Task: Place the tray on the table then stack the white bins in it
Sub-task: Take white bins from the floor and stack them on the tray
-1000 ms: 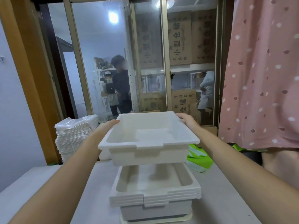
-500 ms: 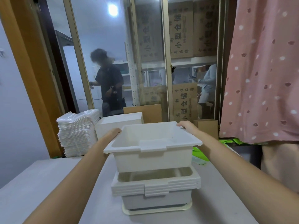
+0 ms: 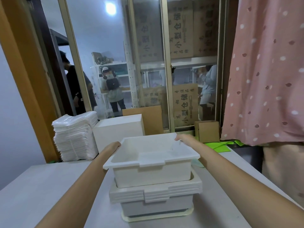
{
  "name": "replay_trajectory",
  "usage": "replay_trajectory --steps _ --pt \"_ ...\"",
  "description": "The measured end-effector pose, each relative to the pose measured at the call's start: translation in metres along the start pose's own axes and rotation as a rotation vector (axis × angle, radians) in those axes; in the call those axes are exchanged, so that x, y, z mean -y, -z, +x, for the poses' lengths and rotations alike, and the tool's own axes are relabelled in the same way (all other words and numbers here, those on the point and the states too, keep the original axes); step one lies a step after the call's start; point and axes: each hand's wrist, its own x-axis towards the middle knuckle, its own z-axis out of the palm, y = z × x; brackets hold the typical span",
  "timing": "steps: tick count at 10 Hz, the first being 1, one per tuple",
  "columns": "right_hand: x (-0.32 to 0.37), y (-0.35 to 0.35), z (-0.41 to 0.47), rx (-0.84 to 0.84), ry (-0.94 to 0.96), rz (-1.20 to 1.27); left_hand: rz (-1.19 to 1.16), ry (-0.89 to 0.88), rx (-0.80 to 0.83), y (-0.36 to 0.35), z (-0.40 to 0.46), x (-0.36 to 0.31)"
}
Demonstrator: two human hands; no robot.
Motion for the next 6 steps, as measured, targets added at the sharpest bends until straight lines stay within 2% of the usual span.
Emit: replay_trajectory --steps 3,6 --pt "-0.021 -0.001 0.013 -0.103 0.033 -0.019 -0.06 0.065 -0.063 -0.013 0.003 0.018" --pt "-0.031 -0.009 0.021 -0.164 0.042 -0.076 -0.222 -0.096 -0.166 -0.024 0.014 0.04"
